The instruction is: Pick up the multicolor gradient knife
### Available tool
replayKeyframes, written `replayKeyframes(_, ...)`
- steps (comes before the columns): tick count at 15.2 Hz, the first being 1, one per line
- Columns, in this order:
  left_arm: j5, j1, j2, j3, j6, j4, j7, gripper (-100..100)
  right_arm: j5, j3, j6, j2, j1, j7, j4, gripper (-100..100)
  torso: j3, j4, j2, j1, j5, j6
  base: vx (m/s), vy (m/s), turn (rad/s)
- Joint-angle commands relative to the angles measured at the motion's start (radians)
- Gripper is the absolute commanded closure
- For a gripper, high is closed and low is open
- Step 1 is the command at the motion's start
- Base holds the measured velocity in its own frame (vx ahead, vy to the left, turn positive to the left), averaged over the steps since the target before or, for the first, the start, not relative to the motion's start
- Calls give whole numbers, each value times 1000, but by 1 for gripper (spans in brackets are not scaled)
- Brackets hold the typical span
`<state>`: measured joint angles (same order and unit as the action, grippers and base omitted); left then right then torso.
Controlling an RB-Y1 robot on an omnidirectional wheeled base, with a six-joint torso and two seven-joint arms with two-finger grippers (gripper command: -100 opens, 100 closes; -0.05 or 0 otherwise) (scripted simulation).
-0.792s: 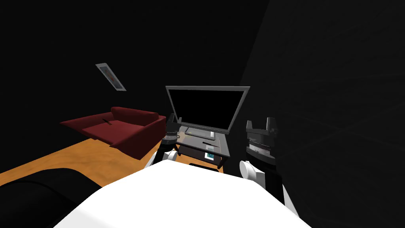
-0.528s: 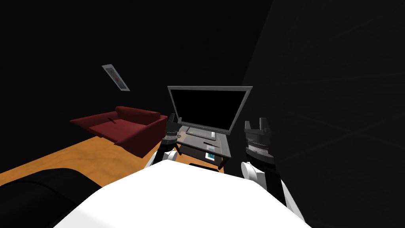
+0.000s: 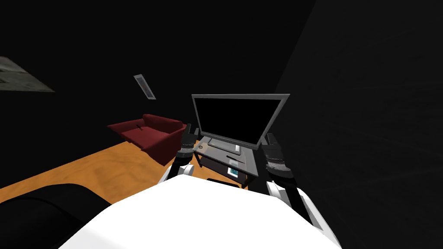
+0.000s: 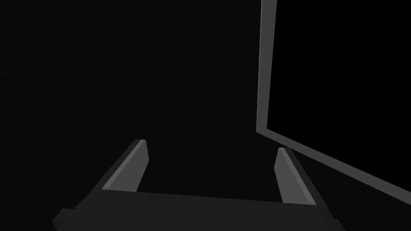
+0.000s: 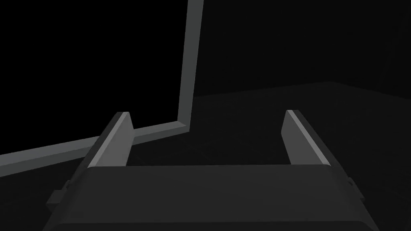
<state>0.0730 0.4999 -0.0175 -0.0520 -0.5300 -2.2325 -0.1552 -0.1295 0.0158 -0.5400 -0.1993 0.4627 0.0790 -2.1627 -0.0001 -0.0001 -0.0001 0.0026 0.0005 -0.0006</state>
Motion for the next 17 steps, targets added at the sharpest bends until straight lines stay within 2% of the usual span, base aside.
replayKeyframes(1,0,0,0,0,0,0,0,0,-32,-4,7,-27,-7,2,20,-100,0,0,0,0,0,0,3,38,136)
replayKeyframes(2,0,0,0,0,0,0,0,0,-66,-8,2,-57,-8,5,52,-100,0,0,0,0,0,0,-1,40,194)
replayKeyframes(3,0,0,0,0,0,0,0,0,-71,-8,2,-57,-8,5,52,-100,0,0,0,0,0,0,-4,35,165)
replayKeyframes(4,0,0,0,0,0,0,0,0,-104,-13,-3,-86,-9,9,87,-100,0,0,0,0,0,0,-2,41,217)
replayKeyframes(5,0,0,0,0,0,0,0,0,-111,-13,-3,-86,-9,9,87,-100,0,0,0,0,0,0,1,39,181)
replayKeyframes(8,0,0,0,0,0,0,0,0,-181,-22,-14,-144,-12,16,150,-100,0,0,0,0,0,0,-1,44,224)
replayKeyframes(9,0,0,0,0,0,0,0,0,-200,-22,-14,-144,-12,16,162,-100,0,0,0,1,0,0,2,45,187)
replayKeyframes(12,0,0,0,0,0,0,0,0,-274,-32,-26,-200,-14,24,230,-100,0,0,0,1,0,0,3,51,220)
replayKeyframes(14,0,0,0,0,0,0,0,0,-297,-32,-26,-200,-14,24,244,-100,0,0,0,1,0,0,4,35,145)
replayKeyframes(15,0,0,0,0,0,0,0,0,-333,-38,-33,-226,-16,28,279,-100,0,0,0,0,0,1,-12,28,169)
replayKeyframes(16,0,0,0,0,0,0,0,0,-347,-38,-33,-226,-16,28,287,-100,0,0,1,0,0,0,-10,32,174)
replayKeyframes(17,0,0,0,0,0,0,0,0,-374,-43,-39,-253,-17,32,312,-100,1,0,1,0,0,0,-14,38,229)
